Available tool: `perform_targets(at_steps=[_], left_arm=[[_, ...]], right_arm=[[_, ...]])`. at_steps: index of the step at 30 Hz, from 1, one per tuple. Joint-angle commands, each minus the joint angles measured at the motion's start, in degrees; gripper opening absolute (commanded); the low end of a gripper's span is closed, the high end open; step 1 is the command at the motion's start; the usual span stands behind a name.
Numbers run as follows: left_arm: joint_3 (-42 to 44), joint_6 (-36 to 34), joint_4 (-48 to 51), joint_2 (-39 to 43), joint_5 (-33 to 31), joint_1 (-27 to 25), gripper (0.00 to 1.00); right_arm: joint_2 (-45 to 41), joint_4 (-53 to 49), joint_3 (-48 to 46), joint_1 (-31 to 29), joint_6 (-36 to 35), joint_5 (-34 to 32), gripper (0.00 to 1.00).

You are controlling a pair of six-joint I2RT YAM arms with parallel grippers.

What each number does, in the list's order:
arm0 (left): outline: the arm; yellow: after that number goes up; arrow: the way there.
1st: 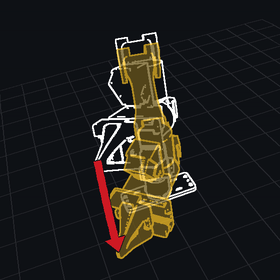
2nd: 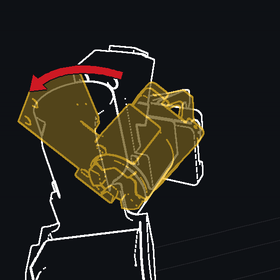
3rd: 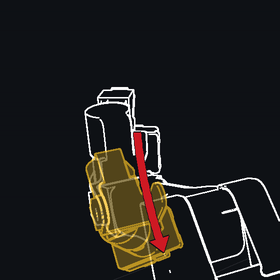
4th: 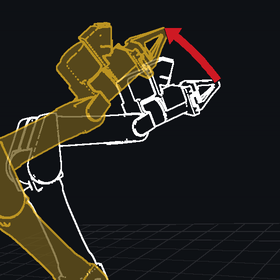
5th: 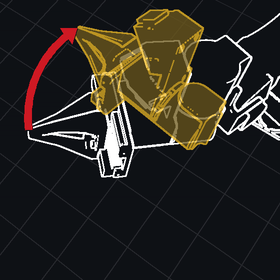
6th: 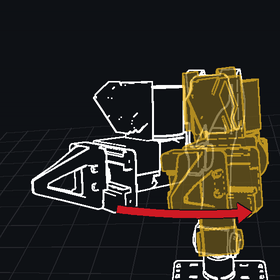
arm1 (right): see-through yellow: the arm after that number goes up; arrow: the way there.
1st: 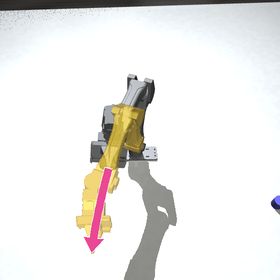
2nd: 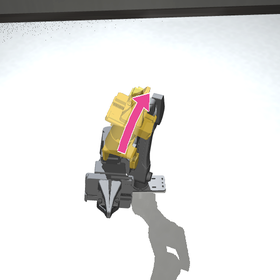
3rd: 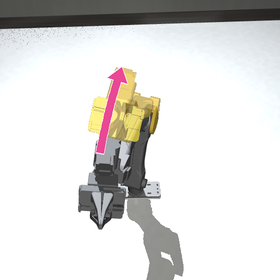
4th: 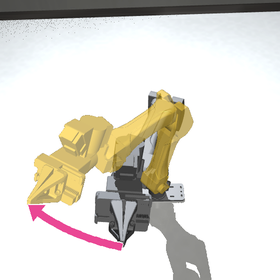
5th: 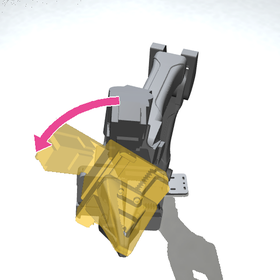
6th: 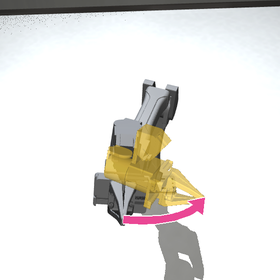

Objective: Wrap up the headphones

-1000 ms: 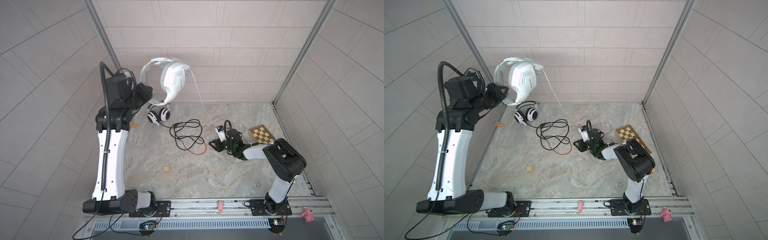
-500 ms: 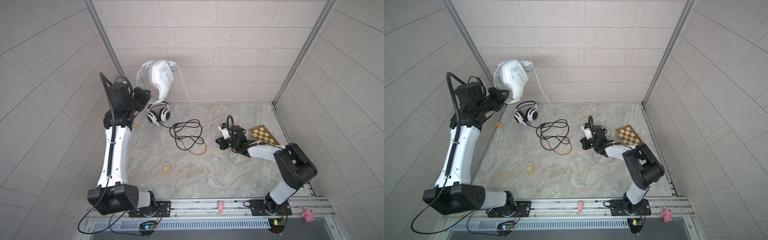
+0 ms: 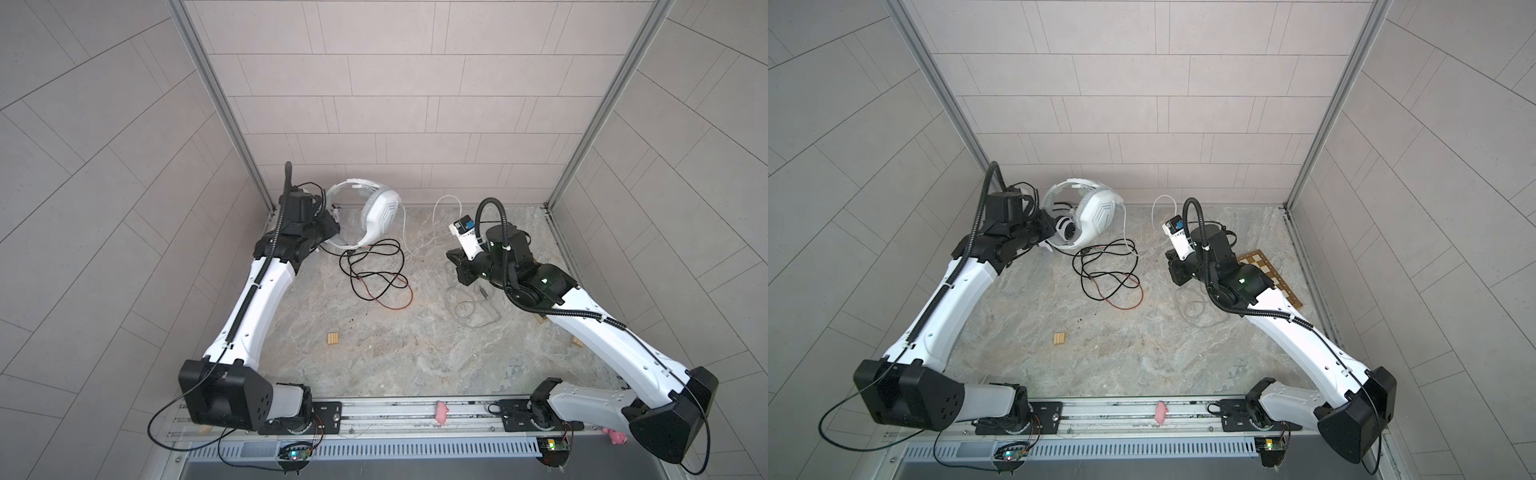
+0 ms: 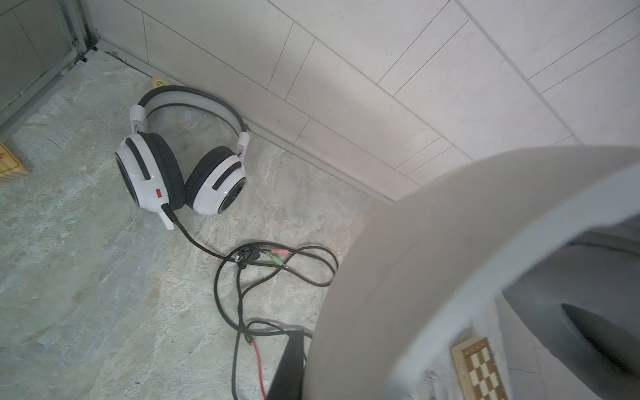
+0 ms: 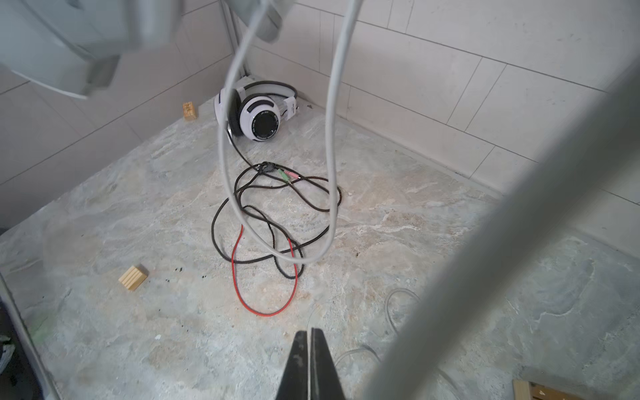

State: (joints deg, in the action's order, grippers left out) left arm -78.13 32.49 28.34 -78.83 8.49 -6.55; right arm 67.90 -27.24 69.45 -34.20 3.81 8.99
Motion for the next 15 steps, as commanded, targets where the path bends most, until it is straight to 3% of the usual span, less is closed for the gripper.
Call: perform_targets(at_steps=[1,8,15], left_arm=[[-0.6,-2.8,-2.6,-2.3,0.9,-0.3,0.0],[-1.3,-2.2,0.6,-8.0,7.3,-0.5,0.0],[-6.9,-8.9,10.6,-11.7,-2.3,-5.2,0.0]], right_arm=[[1.8,-11.6,4.1,-3.7,-3.8,-4.1,0.01],[9.0,-20.2,14.0,-13.6,-6.5,-11.3,0.01],[10.5,-19.3,17.9,-20.1,-6.5,-7.7,0.01]])
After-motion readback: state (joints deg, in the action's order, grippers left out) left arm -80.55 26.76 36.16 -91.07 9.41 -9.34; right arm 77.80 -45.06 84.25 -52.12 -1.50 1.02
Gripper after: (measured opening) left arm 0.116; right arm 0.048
